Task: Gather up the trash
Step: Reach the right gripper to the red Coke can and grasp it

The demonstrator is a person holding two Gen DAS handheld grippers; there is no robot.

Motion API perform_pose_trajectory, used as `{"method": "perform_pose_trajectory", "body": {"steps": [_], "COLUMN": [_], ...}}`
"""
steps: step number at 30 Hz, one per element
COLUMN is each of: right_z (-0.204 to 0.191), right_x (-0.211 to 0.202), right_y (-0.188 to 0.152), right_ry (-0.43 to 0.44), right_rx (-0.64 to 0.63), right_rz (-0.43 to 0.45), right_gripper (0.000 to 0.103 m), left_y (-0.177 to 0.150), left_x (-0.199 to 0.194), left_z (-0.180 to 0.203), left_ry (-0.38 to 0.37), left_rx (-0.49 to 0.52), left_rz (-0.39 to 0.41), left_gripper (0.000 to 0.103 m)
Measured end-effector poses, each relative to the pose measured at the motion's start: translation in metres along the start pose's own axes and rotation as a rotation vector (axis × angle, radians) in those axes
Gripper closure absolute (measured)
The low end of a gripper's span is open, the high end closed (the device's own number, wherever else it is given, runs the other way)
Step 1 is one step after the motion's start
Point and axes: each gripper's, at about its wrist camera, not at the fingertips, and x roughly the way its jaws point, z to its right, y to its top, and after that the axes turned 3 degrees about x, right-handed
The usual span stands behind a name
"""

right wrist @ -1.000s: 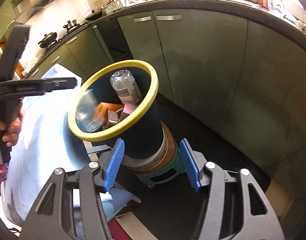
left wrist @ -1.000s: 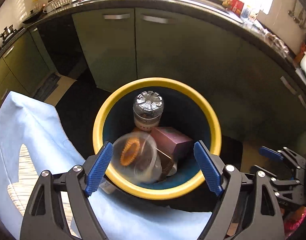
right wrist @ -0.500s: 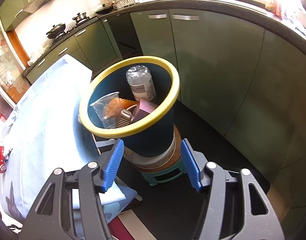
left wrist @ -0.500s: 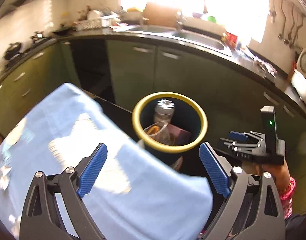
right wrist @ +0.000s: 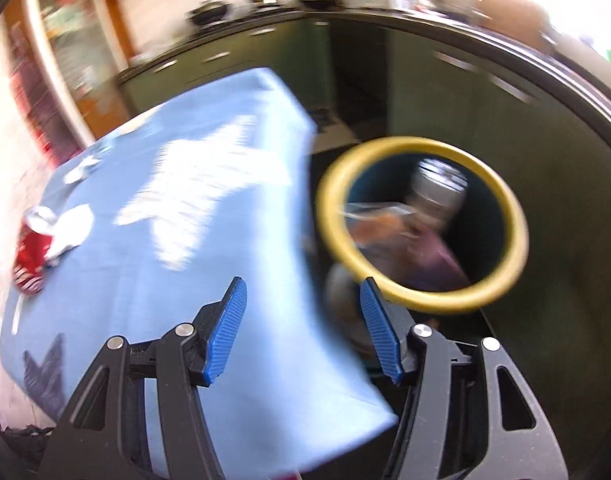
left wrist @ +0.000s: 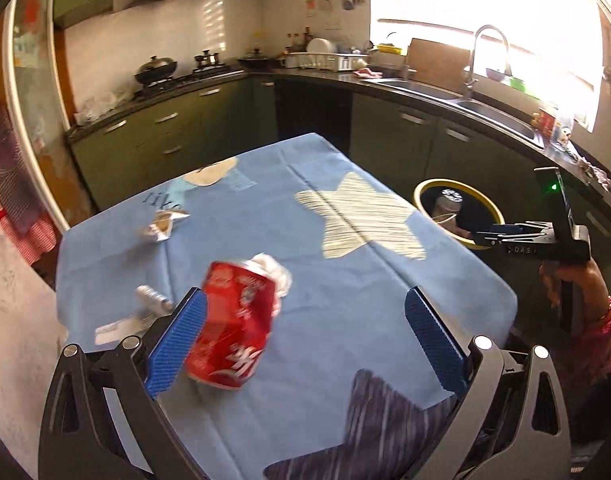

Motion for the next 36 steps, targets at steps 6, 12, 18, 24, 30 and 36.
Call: {"method": "perform_pose_trajectory", "body": {"steps": [6, 12, 18, 24, 30, 36], "right_z": [-0.104, -0.216, -0.284, -0.316, -0.348, -0.363], "right_x": [0.010, -0.001, 0.007, 0.014, 0.007, 0.018], "right_y": [0.021, 0.011, 0.001, 0.008, -0.020, -0.034], "right_ry": [0.171, 0.365, 0.381, 0.358, 0.256, 0.164], "right_rx": [-0.197, -0.529, -0.707, -0.798, -1.241, -1.737], "right_rz": [-0.007, 0.059, 0.039, -0.013, 0.044, -0.056], "right_gripper": [0.047, 0.014, 0.014, 0.011, 0.010, 0.010], "left_y": [-0.043, -0.078, -0.099, -0.114, -0.117, -0.119], "left_x": [-0.027, -0.047, -0.050, -0.051, -0.047, -0.046], "left_z": [-0.060, -0.117, -0.152, -0.162, -0.168, -0.170], "left_ry": [0.089, 0.182, 0.213, 0.201, 0.192, 0.226], "left_rx": [-0.109, -0.229, -0.327, -0.352, -0.356, -0.355], "left_rz": [0.011, 0.028, 0.017, 0.023, 0.014, 0.000], "left_gripper": [0.005, 0.005, 0.005, 0.005, 0.005, 0.005]}}
